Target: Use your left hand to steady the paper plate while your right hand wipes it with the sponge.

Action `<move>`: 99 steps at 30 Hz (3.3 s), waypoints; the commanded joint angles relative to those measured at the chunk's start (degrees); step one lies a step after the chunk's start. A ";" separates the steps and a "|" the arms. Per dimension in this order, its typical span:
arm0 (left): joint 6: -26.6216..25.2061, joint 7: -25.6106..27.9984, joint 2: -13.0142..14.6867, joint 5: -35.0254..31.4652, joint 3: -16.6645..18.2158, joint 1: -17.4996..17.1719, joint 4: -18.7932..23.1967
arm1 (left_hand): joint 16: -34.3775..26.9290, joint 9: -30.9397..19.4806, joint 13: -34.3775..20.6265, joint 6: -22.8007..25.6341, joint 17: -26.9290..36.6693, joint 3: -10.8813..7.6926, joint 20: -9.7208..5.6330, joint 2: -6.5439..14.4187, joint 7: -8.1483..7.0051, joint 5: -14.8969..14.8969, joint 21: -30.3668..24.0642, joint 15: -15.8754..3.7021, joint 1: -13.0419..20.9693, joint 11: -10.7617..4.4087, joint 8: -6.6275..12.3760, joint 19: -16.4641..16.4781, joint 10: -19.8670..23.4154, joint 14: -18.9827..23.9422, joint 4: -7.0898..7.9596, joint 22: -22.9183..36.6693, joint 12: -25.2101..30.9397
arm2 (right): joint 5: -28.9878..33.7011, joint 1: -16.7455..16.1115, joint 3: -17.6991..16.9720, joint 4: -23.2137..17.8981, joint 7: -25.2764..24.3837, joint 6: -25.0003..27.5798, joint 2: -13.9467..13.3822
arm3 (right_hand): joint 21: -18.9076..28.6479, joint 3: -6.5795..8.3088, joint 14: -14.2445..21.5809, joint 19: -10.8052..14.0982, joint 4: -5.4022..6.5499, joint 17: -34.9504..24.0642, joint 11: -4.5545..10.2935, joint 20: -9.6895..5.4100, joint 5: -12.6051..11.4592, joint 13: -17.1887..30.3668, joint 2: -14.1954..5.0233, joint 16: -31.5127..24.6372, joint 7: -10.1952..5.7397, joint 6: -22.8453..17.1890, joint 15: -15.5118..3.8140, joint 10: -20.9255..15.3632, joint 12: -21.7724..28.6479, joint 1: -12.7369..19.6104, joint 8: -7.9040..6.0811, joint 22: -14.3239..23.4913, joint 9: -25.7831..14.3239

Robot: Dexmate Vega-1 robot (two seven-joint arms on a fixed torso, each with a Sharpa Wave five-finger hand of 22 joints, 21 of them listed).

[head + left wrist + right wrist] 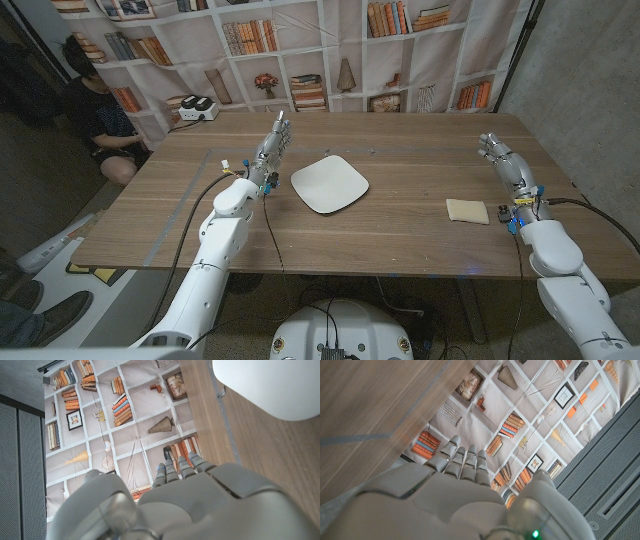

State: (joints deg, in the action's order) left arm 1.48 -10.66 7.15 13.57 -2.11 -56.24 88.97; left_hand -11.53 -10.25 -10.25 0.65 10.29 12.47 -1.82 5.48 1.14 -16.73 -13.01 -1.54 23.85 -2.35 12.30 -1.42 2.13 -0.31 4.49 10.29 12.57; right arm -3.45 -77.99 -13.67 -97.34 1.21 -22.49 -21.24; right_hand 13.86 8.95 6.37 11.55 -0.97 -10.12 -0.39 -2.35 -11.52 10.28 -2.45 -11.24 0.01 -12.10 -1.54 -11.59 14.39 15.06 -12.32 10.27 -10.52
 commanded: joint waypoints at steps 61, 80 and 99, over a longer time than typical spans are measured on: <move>-2.22 -4.01 -0.08 1.90 -0.64 3.09 -0.01 | 0.22 -0.28 -0.38 2.06 0.19 0.85 -2.20 0.60 0.11 1.08 0.03 0.03 1.33 0.25 -0.31 1.21 2.14 1.71 -0.41 0.29 -0.20 | 25.25 -14.37 -2.38 -10.99 -14.90 8.70 -9.28 | -1.58 2.39 1.74 2.40 -6.17 -0.14 2.60 -2.32 -0.31 0.46 0.42 0.70 -3.58 2.33 -0.79 0.49 -1.69 8.07 1.47 0.12 -0.82; -3.33 -3.64 0.00 2.01 -0.96 1.48 3.15 | 0.53 -0.29 -0.39 2.40 0.20 0.95 -1.69 0.95 0.05 1.30 0.56 -0.21 1.42 -0.06 -0.43 0.25 2.25 1.30 -0.26 0.31 -0.42 | 30.37 -18.08 -2.10 -16.21 -10.70 18.34 -16.47 | -2.05 2.74 1.94 2.13 -7.59 -0.13 2.17 -1.60 -0.98 0.43 1.40 0.64 -1.34 2.58 -0.37 0.96 -1.98 10.40 1.19 0.07 -0.72; -6.66 -2.70 0.80 1.54 -1.01 0.21 7.68 | 0.66 -0.30 -0.41 2.31 0.19 1.02 -1.53 1.28 0.11 1.48 0.77 -0.20 1.52 0.15 -0.65 -0.04 2.28 1.12 -0.13 0.31 -0.59 | 32.71 -19.73 -0.83 -18.91 -7.58 24.61 -20.53 | -2.86 4.43 -0.91 0.08 -8.58 -0.10 -0.81 -1.50 -1.25 0.43 1.14 1.29 1.14 5.27 0.10 2.35 -2.56 15.25 1.57 0.12 -0.59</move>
State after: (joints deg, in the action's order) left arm -3.76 -13.79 7.63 15.29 -3.12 -55.26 94.31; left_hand -11.01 -10.25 -10.53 2.47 10.26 13.19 -1.73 6.61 1.12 -15.47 -12.28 -1.54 25.41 -2.36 12.05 -0.96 4.17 0.91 4.28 10.55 12.00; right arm 27.67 -97.00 -15.51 -114.88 -8.33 -1.66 -39.19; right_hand 11.19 12.82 5.93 12.01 -9.58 -10.15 -0.61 -2.28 -12.52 10.53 -1.32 -10.35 0.53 -7.00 -1.33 -9.31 12.02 29.46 -10.99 10.28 -11.07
